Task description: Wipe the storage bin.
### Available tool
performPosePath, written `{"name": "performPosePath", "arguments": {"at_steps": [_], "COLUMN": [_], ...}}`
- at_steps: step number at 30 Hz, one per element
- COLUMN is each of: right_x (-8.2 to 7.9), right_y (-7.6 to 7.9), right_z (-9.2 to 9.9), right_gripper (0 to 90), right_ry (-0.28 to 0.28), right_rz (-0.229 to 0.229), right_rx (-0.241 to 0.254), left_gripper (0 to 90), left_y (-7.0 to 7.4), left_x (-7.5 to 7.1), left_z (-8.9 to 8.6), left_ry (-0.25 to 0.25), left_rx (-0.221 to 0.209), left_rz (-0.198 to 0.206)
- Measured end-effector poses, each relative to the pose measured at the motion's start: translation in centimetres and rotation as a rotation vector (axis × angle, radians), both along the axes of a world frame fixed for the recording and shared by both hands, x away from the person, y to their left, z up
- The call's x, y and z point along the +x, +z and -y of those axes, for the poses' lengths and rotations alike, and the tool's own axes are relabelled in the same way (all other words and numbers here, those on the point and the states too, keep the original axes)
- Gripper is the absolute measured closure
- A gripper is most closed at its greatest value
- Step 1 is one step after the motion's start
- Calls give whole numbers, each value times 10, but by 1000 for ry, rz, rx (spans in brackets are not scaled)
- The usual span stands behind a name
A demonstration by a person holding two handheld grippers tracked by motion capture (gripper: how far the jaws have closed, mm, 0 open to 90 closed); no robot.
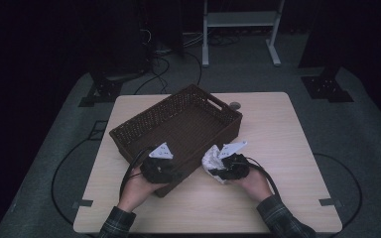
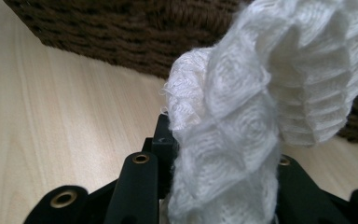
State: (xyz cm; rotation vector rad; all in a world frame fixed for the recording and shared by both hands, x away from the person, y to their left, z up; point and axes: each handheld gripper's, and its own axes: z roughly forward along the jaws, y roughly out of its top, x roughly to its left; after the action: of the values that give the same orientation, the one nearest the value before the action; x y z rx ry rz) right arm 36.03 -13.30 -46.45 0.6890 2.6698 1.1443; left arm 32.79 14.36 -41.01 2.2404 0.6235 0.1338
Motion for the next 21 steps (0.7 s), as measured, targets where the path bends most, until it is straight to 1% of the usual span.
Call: {"name": "performPosePath", "arguments": {"at_steps": [3, 6, 7, 12, 21], "right_x": [2, 1, 0, -7, -22], "right_y": [-7, -8, -6, 6, 34], "right_z": [-3, -5, -5, -2, -3], "right_gripper": [678, 678, 678, 678, 679], "right_ry": [-3, 0, 2, 12, 42], "right_rz": [-13, -13, -7, 23, 92], "right_rx": [-32, -42, -43, -10, 38], "left_gripper": [708, 708, 709, 708, 707], "left_y": [0, 0, 0, 0, 0], "left_x": [0, 0, 0, 0, 0], "left_z": [0, 0, 0, 0, 0], "left_ry": [-1, 0, -1, 0, 2], "left_rx": [0, -1, 0, -1, -5], "left_rz": [0, -1, 0, -1, -3]}}
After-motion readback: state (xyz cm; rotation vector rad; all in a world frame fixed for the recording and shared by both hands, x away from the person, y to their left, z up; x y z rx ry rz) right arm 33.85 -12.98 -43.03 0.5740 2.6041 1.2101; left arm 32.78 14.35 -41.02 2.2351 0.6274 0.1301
